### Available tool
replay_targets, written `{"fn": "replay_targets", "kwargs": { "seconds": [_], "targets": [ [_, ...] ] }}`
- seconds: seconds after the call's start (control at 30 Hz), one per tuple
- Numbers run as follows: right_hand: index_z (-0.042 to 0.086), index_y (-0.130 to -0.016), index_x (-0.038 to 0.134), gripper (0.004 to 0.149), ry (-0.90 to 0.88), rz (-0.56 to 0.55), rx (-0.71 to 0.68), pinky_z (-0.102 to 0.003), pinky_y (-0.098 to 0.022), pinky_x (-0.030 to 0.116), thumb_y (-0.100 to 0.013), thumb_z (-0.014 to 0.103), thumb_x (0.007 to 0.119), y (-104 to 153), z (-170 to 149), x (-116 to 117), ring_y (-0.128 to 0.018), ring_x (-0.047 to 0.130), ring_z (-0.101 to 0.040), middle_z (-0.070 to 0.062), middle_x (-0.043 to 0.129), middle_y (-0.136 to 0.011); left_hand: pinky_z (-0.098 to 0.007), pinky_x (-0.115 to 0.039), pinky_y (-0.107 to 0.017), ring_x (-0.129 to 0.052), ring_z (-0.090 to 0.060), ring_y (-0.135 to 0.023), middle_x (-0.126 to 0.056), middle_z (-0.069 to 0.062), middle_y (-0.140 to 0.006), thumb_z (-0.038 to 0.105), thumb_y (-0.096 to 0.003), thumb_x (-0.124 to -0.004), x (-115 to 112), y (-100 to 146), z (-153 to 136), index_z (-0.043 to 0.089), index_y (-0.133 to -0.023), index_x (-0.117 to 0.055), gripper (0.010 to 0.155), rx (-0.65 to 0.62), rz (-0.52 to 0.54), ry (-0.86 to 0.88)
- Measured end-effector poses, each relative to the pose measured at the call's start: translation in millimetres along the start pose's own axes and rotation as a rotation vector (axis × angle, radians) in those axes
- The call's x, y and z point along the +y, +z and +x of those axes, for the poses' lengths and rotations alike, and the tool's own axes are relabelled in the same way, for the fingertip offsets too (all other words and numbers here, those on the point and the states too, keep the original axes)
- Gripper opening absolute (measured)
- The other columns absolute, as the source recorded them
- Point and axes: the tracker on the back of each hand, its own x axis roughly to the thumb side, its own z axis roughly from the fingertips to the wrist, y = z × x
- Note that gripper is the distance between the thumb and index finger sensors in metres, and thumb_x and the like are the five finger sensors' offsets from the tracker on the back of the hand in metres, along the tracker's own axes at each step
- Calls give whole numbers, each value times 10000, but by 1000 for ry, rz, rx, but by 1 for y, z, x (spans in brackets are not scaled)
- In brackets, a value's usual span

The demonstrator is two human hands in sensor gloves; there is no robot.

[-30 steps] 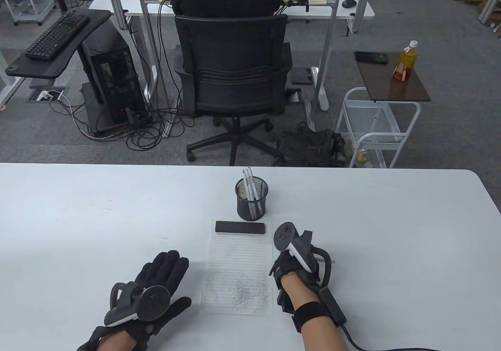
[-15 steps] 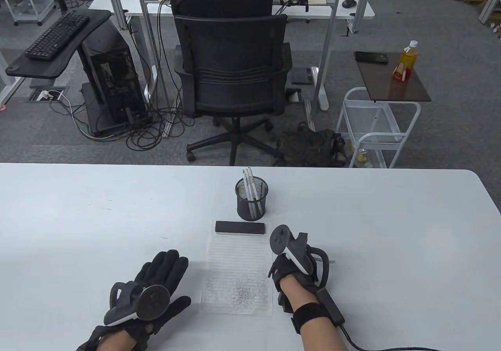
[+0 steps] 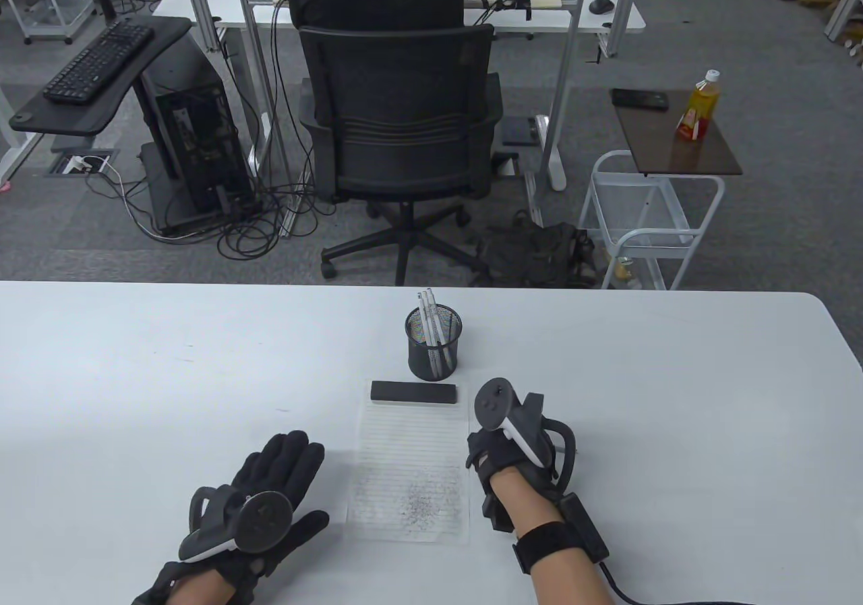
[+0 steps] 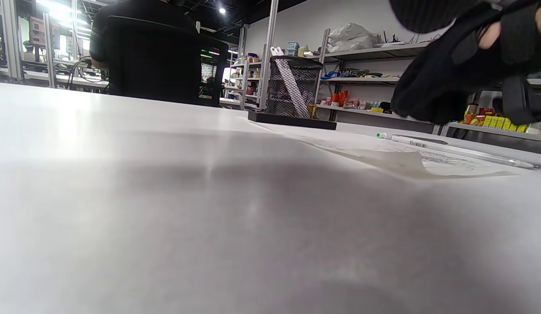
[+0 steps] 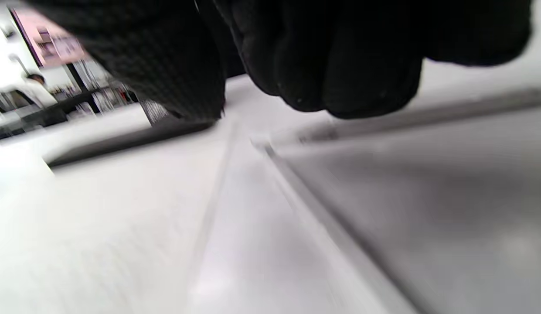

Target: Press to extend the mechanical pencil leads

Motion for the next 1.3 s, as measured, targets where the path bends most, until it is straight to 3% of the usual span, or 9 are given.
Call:
{"fn": "replay_targets", "kwargs": {
  "seconds": [0.17,0.33,0.53,0.77,0.97,1.3],
  "targets": [
    [36,-920,834,588,-111,-99,-69,-590,-438,844,-487,414,961,-9,14,-47,-545,988,-419,-191,897,-769,-637,-464,-762,-398,-464,-1113,-277,-133,-1200,642,-445,-665,0,0,-1,230,-1140,-274,898,7,-2,-5],
    [64,-1008,755,667,-233,-100,-76,-650,-532,761,-498,452,936,-44,42,-65,-708,891,-496,-210,809,-906,-637,-465,-762,-397,-464,-1112,-277,-133,-1199,640,-445,-663,2,0,-2,227,-1141,-274,898,8,8,-7],
    [91,-1073,665,705,-342,-62,-79,-779,-663,518,-514,448,906,-97,72,-51,-969,622,-590,-211,634,-1079,-637,-465,-762,-397,-465,-1112,-274,-132,-1199,641,-445,-658,2,1,-4,230,-1140,-274,894,13,12,1],
    [84,-1090,611,684,-476,-29,-22,-797,-676,400,-538,404,858,-143,89,-29,-1024,509,-592,-211,558,-1111,-638,-465,-761,-396,-466,-1111,-274,-133,-1199,640,-447,-656,3,2,-6,228,-1140,-273,893,19,16,5],
    [76,-1070,640,640,-487,-15,10,-806,-664,391,-543,380,838,-160,85,-13,-1019,501,-596,-224,546,-1106,-638,-466,-760,-398,-466,-1110,-275,-135,-1198,638,-447,-654,4,2,-8,227,-1140,-275,891,27,23,9],
    [95,-987,756,527,-587,19,26,-825,-638,389,-522,325,852,-168,78,7,-1001,517,-608,-234,582,-1078,-637,-466,-761,-399,-464,-1111,-275,-134,-1199,639,-447,-653,4,2,-9,229,-1140,-274,890,32,16,10]
  ]
}}
